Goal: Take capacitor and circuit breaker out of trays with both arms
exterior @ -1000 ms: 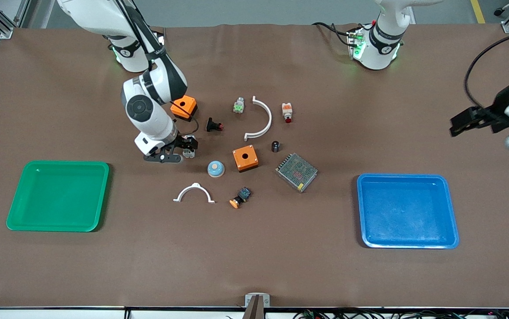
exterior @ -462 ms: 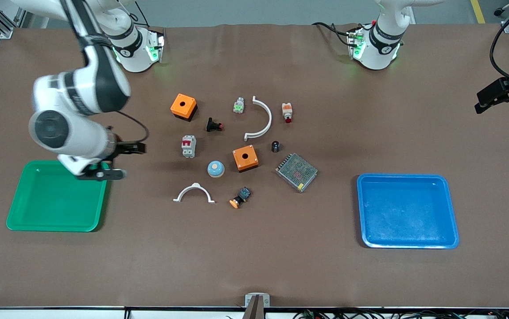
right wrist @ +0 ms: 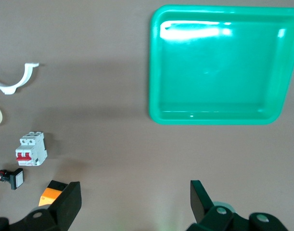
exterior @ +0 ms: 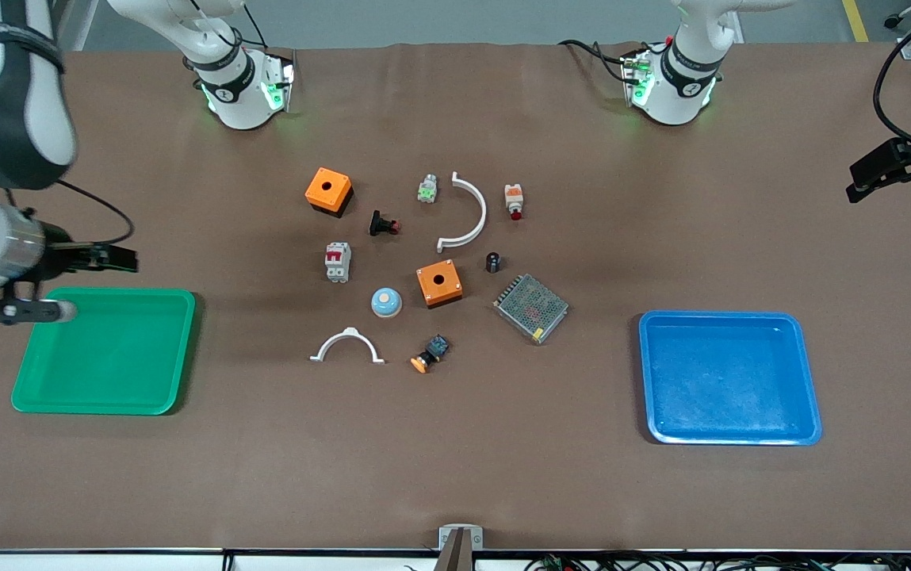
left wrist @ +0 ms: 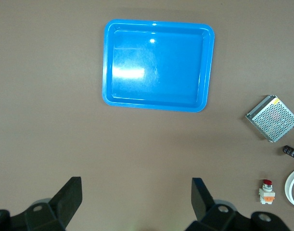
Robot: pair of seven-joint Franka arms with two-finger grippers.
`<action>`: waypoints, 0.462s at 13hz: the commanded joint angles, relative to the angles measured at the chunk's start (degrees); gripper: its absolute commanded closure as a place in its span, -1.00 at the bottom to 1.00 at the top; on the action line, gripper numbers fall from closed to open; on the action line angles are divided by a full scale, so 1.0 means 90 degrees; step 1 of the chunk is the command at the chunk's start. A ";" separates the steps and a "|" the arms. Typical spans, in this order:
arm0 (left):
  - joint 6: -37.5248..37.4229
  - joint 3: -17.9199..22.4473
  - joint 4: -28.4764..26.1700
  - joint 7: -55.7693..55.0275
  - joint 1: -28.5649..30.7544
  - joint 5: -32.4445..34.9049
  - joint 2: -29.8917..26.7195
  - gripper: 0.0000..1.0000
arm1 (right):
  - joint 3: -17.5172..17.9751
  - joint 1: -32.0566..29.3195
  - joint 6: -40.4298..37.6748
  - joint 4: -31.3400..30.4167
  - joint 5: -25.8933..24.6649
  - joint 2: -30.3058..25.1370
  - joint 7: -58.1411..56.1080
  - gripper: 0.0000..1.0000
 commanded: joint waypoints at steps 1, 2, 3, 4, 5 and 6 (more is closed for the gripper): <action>-0.0039 0.0011 -0.0092 0.0017 -0.0057 0.0089 -0.0154 -1.00 | 0.0109 -0.0314 -0.0138 0.0286 -0.0028 -0.0041 -0.0260 -1.00; -0.0039 0.0002 -0.0082 0.0007 -0.0077 0.0089 -0.0145 -1.00 | 0.0119 -0.0391 -0.0196 0.0374 -0.0028 -0.0041 -0.0339 -1.00; -0.0039 -0.0066 -0.0082 -0.0012 -0.0067 0.0089 -0.0135 -1.00 | 0.0119 -0.0460 -0.0216 0.0443 -0.0008 -0.0031 -0.0359 -1.00; -0.0039 -0.0086 -0.0092 -0.0012 -0.0067 0.0089 -0.0145 -1.00 | 0.0128 -0.0470 -0.0206 0.0482 0.0001 -0.0021 -0.0350 -1.00; -0.0048 -0.0096 -0.0092 -0.0012 -0.0048 0.0089 -0.0155 -1.00 | 0.0128 -0.0460 -0.0196 0.0483 0.0002 -0.0011 -0.0340 -1.00; -0.0048 -0.0096 -0.0092 -0.0012 -0.0048 0.0089 -0.0155 -1.00 | 0.0138 -0.0460 -0.0177 0.0492 0.0011 -0.0002 -0.0320 -1.00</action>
